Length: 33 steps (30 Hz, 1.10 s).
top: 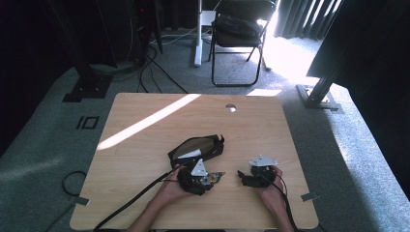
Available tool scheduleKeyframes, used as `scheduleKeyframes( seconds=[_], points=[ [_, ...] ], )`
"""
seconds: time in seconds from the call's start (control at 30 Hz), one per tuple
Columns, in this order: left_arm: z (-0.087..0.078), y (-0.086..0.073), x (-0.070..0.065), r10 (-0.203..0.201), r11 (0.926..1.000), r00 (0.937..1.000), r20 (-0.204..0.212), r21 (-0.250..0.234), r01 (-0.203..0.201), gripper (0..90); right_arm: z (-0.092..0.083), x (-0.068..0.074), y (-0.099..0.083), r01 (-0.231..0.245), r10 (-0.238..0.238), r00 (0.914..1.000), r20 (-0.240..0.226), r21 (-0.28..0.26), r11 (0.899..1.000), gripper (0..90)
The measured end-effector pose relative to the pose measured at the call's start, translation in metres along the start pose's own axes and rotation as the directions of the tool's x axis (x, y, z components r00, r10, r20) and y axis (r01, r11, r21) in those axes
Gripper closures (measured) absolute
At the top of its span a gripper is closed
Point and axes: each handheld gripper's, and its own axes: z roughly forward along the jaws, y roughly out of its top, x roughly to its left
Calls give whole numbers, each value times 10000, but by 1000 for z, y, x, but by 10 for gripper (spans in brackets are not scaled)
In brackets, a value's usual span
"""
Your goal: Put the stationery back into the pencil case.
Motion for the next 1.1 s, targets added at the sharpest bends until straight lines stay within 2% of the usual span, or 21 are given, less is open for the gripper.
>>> scheduleKeyframes(
  seconds=[0.47, 0.93, 1.1],
  points=[
    [-4, -4, 2, -155, 9999, 9998, -111, -32, 155, 418, 0, -1, -1, -136, 136, 9999, -22, -77, 9999, 232],
    [-6, -4, -2, 91, 9999, 9995, -315, 78, -89, 418, 2, -1, -2, -249, 245, 9994, -255, -142, 9996, 232],
    [-10, -2, -2, 106, 9999, 9995, -285, -40, -108, 418, 2, -1, -2, -285, 280, 9992, -298, -137, 9995, 232]
  ],
)
